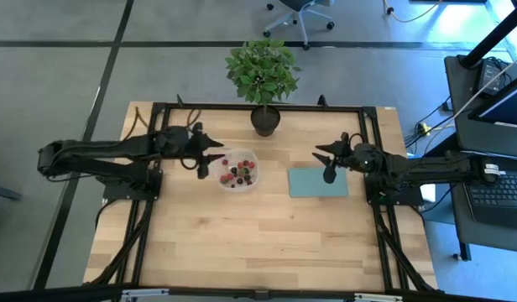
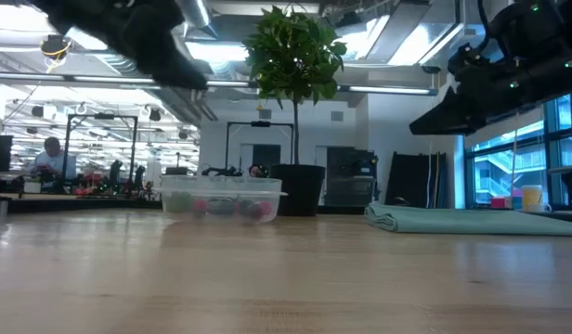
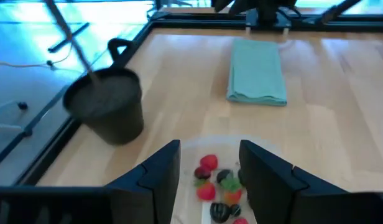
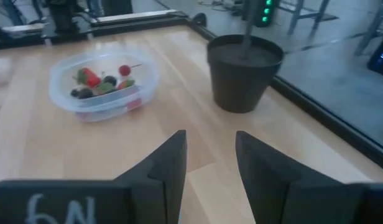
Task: Pick and placing Produce into tupperware
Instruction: Return to Home Position
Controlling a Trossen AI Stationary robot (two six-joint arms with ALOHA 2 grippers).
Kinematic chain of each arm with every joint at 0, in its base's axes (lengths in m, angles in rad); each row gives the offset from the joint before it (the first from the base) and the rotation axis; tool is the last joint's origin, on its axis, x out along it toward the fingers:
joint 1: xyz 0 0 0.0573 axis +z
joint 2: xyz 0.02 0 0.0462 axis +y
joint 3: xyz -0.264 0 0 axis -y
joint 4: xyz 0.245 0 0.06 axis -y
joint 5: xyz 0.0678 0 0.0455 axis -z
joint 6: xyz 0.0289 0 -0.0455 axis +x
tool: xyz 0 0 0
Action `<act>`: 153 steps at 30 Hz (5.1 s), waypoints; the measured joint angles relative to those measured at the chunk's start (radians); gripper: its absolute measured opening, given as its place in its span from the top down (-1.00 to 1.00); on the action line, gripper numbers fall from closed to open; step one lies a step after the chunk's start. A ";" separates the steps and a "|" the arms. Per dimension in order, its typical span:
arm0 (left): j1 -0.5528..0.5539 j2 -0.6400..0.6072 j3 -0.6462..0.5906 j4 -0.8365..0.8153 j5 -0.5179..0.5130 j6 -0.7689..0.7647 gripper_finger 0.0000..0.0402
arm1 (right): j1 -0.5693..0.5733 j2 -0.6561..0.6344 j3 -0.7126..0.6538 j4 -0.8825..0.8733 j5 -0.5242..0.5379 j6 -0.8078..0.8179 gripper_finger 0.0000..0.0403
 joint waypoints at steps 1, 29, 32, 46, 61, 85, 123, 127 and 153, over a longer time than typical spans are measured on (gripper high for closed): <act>0.009 -0.032 -0.033 0.011 0.000 -0.009 0.21 | -0.011 -0.001 0.000 -0.001 -0.005 0.003 0.30; 0.040 -0.784 -0.466 -0.045 0.004 -0.137 0.21 | -0.134 -0.178 0.000 -0.055 -0.084 -0.027 0.30; 0.040 -0.829 -0.467 -0.089 0.004 -0.156 0.21 | -0.137 -0.238 0.000 -0.088 -0.085 -0.031 0.30; 0.040 -0.878 -0.467 -0.102 -0.034 -0.132 0.21 | -0.137 -0.467 0.000 -0.256 -0.086 -0.048 0.30; 0.040 -0.878 -0.487 -0.059 -0.023 -0.083 0.21 | -0.136 -0.497 -0.080 -0.117 -0.146 -0.084 0.30; 0.041 -0.877 -0.531 0.001 -0.033 0.055 0.21 | -0.137 -0.494 -0.179 -0.092 -0.163 -0.103 0.30; 0.040 -0.877 -0.531 0.000 -0.033 0.029 0.21 | -0.129 -0.498 -0.178 -0.188 -0.163 0.031 0.30; 0.040 -0.877 -0.531 0.000 -0.033 0.028 0.21 | -0.129 -0.505 -0.178 -0.190 -0.163 0.010 0.30; 0.040 -0.877 -0.531 0.000 -0.033 0.029 0.21 | -0.129 -0.646 -0.177 -0.192 -0.163 0.004 0.30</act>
